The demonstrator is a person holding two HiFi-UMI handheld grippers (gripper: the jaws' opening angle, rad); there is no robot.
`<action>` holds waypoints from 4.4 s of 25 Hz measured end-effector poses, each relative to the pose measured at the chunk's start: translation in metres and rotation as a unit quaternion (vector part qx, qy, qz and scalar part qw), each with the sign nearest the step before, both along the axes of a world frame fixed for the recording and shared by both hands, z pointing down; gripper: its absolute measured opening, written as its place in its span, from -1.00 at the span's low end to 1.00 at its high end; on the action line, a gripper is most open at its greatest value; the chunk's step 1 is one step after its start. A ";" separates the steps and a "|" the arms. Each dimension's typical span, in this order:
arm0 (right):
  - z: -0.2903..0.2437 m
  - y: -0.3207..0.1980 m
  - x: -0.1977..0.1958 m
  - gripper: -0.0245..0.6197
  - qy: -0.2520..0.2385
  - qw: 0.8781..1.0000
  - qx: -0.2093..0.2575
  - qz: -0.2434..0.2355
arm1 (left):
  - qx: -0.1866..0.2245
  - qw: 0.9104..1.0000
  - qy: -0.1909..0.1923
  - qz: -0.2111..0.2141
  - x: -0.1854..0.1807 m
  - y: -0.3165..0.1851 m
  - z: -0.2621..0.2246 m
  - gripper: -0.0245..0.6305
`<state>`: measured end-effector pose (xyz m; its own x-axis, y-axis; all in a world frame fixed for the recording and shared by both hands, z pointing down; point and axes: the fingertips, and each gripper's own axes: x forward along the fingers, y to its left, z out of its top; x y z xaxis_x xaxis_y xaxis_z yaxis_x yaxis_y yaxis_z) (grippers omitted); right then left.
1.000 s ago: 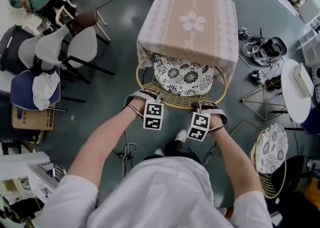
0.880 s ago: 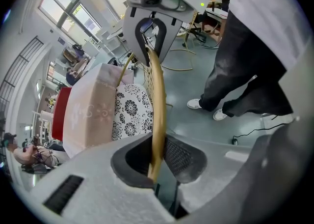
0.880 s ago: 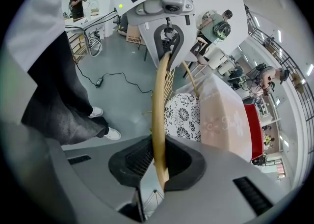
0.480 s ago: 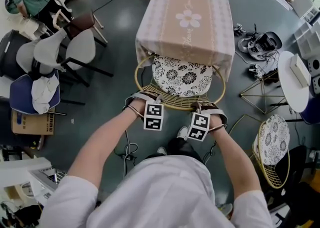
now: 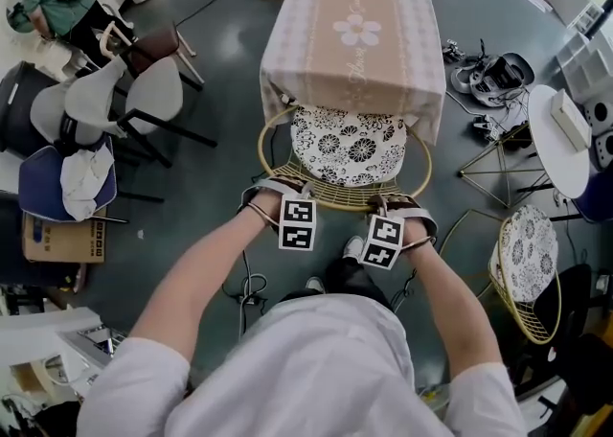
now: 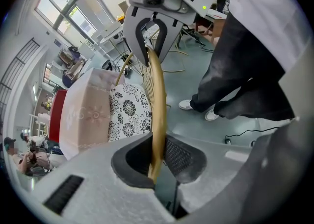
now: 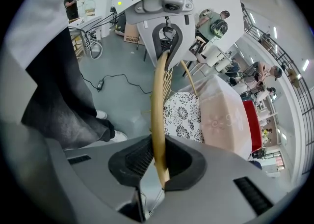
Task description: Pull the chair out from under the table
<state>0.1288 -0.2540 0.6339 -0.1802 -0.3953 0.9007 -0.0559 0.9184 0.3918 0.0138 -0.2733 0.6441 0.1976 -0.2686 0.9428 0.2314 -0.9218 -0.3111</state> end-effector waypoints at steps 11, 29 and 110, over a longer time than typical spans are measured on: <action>0.002 0.034 -0.009 -0.79 0.007 1.000 0.004 0.019 | 0.005 1.000 0.001 0.005 -0.009 0.033 0.002 -0.78; 0.005 0.080 -0.020 -0.79 0.022 0.999 0.000 0.049 | 0.003 1.000 0.007 0.024 -0.020 0.080 0.003 -0.78; 0.004 0.298 -0.048 -0.77 -0.012 0.999 -0.002 0.030 | 0.024 0.999 -0.004 -0.026 -0.049 0.300 0.007 -0.78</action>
<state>0.0806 0.0439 0.6382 -0.1782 -0.4029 0.8977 -0.1195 0.9145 0.3866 -0.0348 0.0264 0.6510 0.1738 -0.3230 0.9303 0.1860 -0.9169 -0.3531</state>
